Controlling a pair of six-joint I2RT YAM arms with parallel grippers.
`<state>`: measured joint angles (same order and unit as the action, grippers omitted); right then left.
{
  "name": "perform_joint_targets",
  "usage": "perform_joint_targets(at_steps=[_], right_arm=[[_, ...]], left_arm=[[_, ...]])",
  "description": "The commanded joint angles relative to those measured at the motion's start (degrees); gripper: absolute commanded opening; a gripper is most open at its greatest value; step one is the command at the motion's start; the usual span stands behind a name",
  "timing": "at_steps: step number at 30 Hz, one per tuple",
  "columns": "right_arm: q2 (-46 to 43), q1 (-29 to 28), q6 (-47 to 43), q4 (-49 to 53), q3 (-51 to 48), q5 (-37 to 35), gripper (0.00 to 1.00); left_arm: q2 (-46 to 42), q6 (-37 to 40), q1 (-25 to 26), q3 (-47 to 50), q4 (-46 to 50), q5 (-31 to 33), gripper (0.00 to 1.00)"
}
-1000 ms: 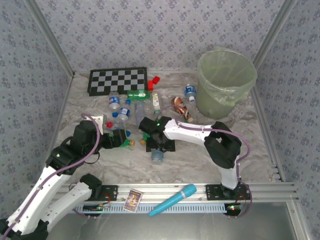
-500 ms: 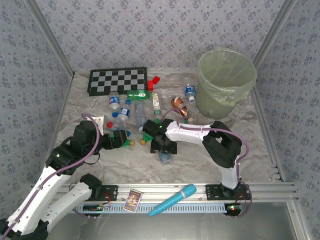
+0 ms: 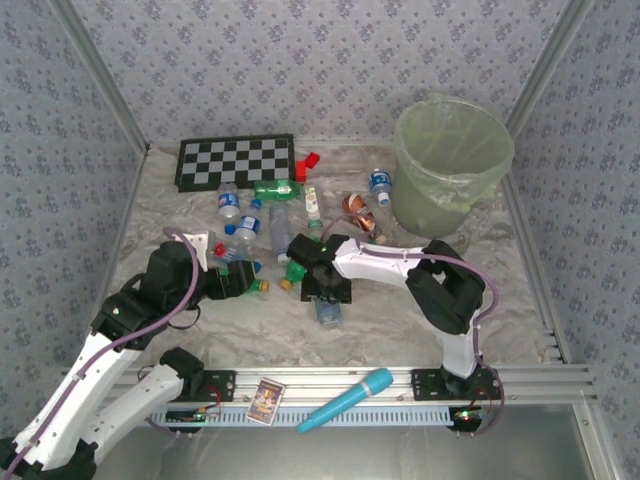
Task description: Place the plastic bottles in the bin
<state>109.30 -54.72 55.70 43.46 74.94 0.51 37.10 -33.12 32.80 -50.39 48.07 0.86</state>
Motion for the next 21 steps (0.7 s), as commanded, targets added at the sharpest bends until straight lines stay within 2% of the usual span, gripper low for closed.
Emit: perform_joint_targets(at_steps=[1, 6, 14, 21], right_arm=[[0.6, 0.2, -1.5, 0.3, 1.3, -0.4, 0.69], [-0.4, 0.1, -2.1, 0.7, 1.5, -1.4, 0.58], [-6.5, -0.2, -1.5, 5.0, 1.5, -4.4, 0.54], [-16.1, 0.7, -1.2, 8.8, 1.4, -9.3, 0.53]], left_arm=[[-0.6, -0.3, 0.2, -0.9, 0.6, -0.6, 1.00], [-0.3, -0.4, 0.3, -0.8, -0.4, -0.9, 1.00], [1.5, -1.0, 0.2, 0.3, -7.0, -2.2, 1.00], [6.6, -2.0, 0.2, 0.1, -14.4, -4.0, 1.00]])
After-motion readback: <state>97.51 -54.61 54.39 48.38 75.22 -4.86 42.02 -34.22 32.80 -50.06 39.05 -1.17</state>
